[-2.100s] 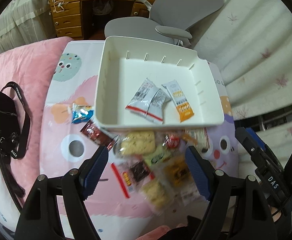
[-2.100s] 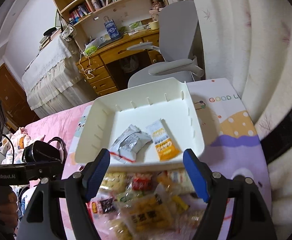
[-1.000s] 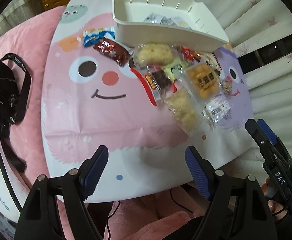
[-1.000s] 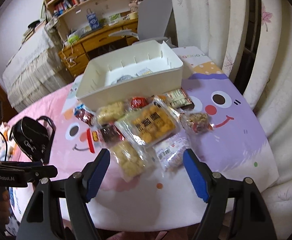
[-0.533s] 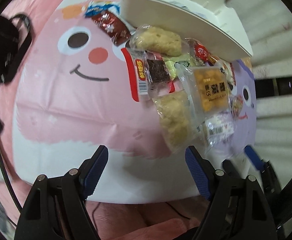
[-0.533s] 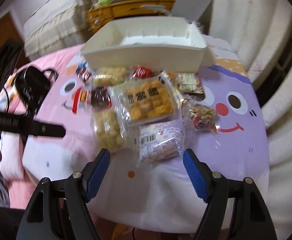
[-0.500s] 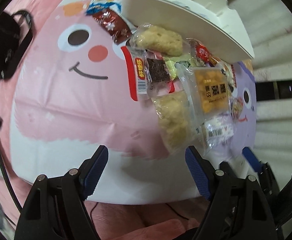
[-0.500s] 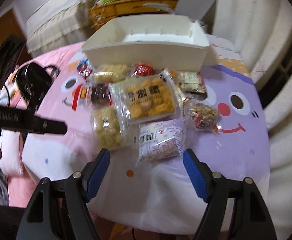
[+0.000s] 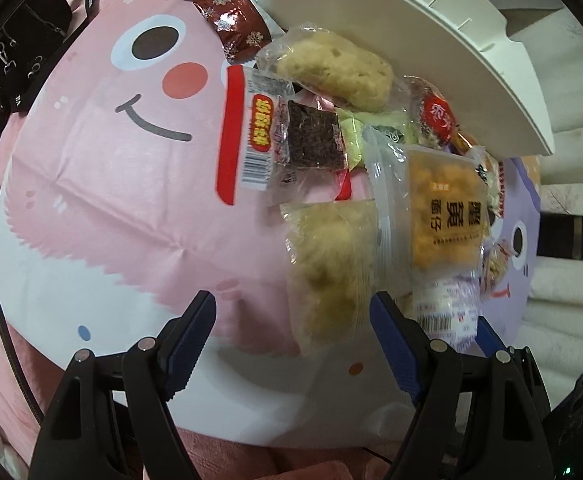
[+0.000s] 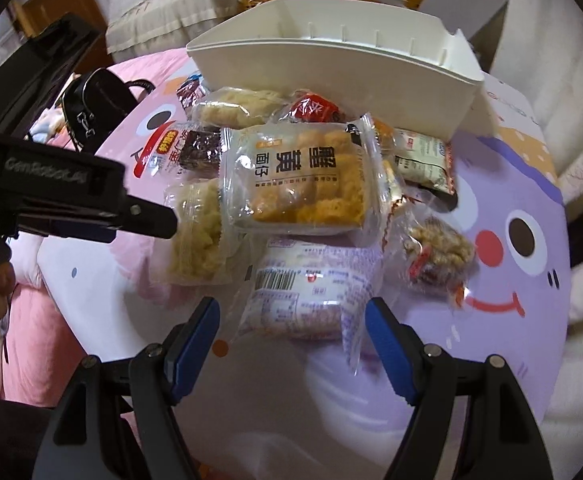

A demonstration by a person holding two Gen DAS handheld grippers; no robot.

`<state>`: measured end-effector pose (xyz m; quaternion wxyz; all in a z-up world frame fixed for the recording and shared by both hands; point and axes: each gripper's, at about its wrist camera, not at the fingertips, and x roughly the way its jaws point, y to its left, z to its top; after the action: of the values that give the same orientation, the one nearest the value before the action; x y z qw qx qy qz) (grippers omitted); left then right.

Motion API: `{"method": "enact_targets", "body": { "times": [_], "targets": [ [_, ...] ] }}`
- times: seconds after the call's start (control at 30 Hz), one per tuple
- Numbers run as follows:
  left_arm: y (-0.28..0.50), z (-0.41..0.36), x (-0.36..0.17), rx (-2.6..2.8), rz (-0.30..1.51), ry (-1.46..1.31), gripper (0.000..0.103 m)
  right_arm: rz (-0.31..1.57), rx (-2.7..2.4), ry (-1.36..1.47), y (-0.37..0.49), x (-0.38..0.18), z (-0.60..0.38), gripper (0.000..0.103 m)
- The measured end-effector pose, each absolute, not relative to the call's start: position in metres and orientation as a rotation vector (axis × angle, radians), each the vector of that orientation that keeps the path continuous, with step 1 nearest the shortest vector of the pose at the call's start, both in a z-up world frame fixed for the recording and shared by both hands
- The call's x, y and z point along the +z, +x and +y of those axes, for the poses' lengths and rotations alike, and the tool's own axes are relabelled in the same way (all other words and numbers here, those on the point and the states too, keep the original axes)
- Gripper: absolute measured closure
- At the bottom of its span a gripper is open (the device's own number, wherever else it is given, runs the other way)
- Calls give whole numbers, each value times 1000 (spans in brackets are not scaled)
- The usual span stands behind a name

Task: Organize snacks
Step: 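Grasp the clear cookie bag with the left tool while the right tool grasps the white barcode bag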

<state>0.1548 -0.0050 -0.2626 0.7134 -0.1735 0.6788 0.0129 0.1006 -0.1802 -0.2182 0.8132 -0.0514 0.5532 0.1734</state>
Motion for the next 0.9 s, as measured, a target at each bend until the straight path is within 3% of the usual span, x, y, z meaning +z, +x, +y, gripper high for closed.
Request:
{"method": "enact_targets", "body": {
  "times": [0.27,0.6,0.67,0.9],
  "targets": [
    [174,-22,-278,88,1528,-353,25,1196,431,-139,120,-230,-188,22],
    [195,-45,-289,98,1544,-344,36,1223,451,-164,129,-235,-188,22],
    [198,-49,-292,105,1547,-340,52,1231,454,-168,131,-235,-185,22],
    [200,-47,-298,91,1556,-374,60,1244,456,-182,135,-237,-179,22]
  ]
}}
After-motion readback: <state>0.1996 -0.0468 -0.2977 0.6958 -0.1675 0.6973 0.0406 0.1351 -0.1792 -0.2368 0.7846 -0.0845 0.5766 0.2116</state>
